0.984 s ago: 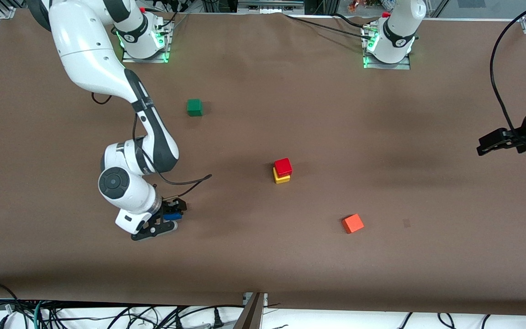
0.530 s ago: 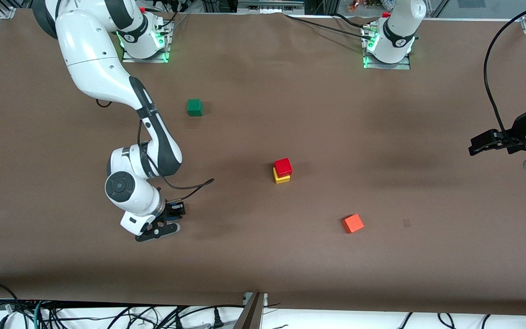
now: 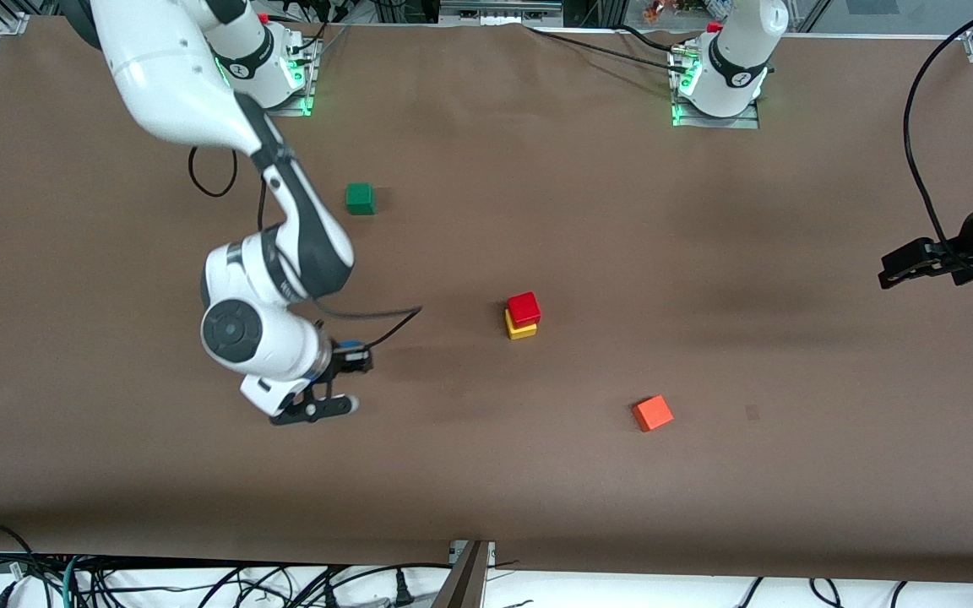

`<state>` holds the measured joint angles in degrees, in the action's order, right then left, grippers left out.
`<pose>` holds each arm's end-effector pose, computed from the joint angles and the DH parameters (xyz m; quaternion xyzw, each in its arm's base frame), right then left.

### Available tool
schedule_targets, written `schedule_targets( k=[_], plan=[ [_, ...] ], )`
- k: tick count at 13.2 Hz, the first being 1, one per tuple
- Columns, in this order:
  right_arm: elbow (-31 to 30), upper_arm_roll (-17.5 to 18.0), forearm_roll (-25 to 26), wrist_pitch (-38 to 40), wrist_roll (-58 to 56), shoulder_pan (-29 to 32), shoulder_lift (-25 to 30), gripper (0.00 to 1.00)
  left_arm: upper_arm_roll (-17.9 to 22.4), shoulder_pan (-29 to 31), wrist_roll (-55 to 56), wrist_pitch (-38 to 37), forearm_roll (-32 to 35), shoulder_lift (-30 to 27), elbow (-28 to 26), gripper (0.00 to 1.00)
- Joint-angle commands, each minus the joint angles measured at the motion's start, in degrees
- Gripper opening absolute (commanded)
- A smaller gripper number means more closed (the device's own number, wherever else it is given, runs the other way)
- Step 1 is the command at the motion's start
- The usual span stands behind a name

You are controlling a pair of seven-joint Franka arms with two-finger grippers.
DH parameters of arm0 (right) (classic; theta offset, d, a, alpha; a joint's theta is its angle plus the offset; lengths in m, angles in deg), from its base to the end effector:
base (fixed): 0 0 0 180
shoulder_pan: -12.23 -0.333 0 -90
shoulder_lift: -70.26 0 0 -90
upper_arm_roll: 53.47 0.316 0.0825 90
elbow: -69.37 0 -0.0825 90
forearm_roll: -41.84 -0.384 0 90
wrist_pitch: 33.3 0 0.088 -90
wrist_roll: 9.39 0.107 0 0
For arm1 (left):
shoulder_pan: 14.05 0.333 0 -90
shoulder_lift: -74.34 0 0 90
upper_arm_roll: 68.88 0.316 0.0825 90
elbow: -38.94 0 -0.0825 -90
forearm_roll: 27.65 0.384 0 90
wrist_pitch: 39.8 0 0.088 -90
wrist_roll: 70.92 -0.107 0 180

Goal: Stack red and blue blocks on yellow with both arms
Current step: 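Carry the blue cube with the right gripper over the red-yellow stack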

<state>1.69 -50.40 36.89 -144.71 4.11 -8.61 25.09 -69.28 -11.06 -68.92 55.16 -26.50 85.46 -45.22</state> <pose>0.6911 0.3005 0.3160 -0.9959 -0.0667 0.0303 0.0521 0.6185 0.0304 0.5665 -0.9992 -0.0392 0.0028 0.0093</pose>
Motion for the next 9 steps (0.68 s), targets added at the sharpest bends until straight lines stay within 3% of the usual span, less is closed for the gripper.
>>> schedule_targets(
  k=[1,5,9],
  plan=[
    [4.0,1.0,-0.8,4.3,9.8,-5.0,1.2,0.27,-0.3,0.5,-1.1,0.0,0.4,-0.1,0.7,1.00],
    [5.1,0.1,0.2,-0.6,21.3,-14.9,-0.3,0.28,-0.4,-0.1,-0.7,0.0,0.9,-0.1,0.7,1.00],
    [5.2,-0.6,0.6,-7.8,27.3,-20.3,-2.2,0.29,-0.4,0.0,-0.7,0.0,1.0,-0.1,0.7,1.00]
  ],
)
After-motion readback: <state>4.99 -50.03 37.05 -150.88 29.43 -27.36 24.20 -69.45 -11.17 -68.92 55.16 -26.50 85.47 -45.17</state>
